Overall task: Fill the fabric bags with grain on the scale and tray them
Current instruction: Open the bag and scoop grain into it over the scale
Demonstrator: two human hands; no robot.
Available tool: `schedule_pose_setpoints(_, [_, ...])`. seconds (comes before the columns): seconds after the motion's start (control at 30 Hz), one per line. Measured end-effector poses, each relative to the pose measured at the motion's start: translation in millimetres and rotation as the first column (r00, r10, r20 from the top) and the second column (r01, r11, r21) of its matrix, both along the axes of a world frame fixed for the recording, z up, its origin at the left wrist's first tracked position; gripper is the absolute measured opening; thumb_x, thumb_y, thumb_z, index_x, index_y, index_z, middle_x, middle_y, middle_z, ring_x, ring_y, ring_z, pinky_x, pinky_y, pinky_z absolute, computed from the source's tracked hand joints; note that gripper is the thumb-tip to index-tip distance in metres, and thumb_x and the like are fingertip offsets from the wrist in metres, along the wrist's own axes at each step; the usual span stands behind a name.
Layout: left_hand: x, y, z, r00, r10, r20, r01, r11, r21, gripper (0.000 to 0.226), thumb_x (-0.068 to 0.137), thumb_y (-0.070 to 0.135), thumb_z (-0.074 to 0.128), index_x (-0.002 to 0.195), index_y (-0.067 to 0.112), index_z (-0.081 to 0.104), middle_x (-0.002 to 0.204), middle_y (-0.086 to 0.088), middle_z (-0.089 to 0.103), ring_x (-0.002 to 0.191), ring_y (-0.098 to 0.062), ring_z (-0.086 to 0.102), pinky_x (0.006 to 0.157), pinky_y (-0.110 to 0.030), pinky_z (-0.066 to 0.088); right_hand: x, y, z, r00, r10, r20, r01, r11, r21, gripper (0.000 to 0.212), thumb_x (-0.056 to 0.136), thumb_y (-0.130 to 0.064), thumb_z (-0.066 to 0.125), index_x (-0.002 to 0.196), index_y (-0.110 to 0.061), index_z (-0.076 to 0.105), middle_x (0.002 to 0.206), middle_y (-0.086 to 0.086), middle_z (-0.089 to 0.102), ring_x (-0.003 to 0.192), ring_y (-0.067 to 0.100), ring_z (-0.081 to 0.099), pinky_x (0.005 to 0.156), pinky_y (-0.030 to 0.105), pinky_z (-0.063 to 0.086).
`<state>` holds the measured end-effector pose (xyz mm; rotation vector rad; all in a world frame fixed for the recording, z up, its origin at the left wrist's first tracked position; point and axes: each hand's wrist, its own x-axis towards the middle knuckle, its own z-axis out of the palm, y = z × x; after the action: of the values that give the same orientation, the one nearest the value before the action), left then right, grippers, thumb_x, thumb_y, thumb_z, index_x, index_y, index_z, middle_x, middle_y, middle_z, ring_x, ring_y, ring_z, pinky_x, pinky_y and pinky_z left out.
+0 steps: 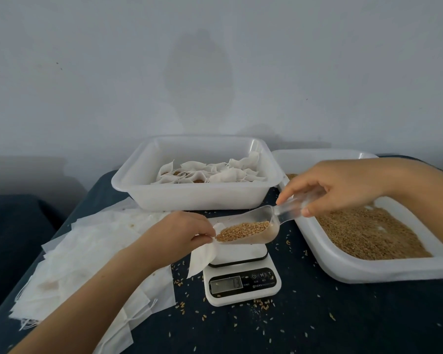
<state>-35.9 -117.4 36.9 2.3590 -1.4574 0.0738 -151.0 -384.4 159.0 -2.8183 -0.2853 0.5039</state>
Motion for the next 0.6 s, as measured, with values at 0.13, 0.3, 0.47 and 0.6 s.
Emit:
schedule_pose_setpoints(0.13, [0,1,1,1.0,-0.004,0.006,0.004,1.0,-0.004,0.019,0.09,0.026,0.059,0.105,0.024,0.07,0.104,0.011,0.067,0.091,-0.001,0.057,0.078,-0.002,0.036,5,5,8,0.999,0.017,-0.036,-0.017,1.0,-0.002,0.031,0.09,-0.025,0.064,0.115,-0.042,0.059,0.104,-0.015,0.068,0.097,0.016,0.064,0.092,0.038,0.049])
schedule_pose_setpoints(0.3, [-1,3,1,1.0,-0.005,0.006,0.006,1.0,-0.002,0.019,0.09,0.025,0.059,0.104,0.022,0.071,0.101,0.009,0.067,0.089,-0.003,0.058,0.082,-0.018,0.044,11,8,12,0.997,0.019,-0.068,-0.019,1.0,0.0,0.028,0.09,-0.023,0.064,0.11,-0.043,0.061,0.088,-0.022,0.066,0.086,0.019,0.065,0.074,0.022,0.05])
schedule_pose_setpoints(0.47, [-2,3,2,1.0,-0.006,0.008,0.006,1.0,-0.015,0.019,0.089,0.024,0.06,0.105,0.021,0.071,0.101,0.008,0.068,0.089,-0.004,0.059,0.083,-0.017,0.045,14,10,14,0.997,0.02,-0.076,-0.021,1.0,-0.012,0.028,0.09,-0.025,0.064,0.11,-0.044,0.061,0.086,-0.025,0.065,0.084,0.021,0.065,0.072,0.021,0.047])
schedule_pose_setpoints(0.6, [-3,5,3,1.0,0.007,0.002,-0.007,1.0,-0.007,0.02,0.09,0.025,0.059,0.106,0.021,0.071,0.103,0.008,0.068,0.09,-0.004,0.059,0.084,-0.017,0.045,14,12,15,0.997,0.015,-0.079,-0.016,1.0,-0.014,0.029,0.09,-0.025,0.064,0.112,-0.043,0.061,0.089,-0.02,0.066,0.085,0.022,0.065,0.071,0.02,0.046])
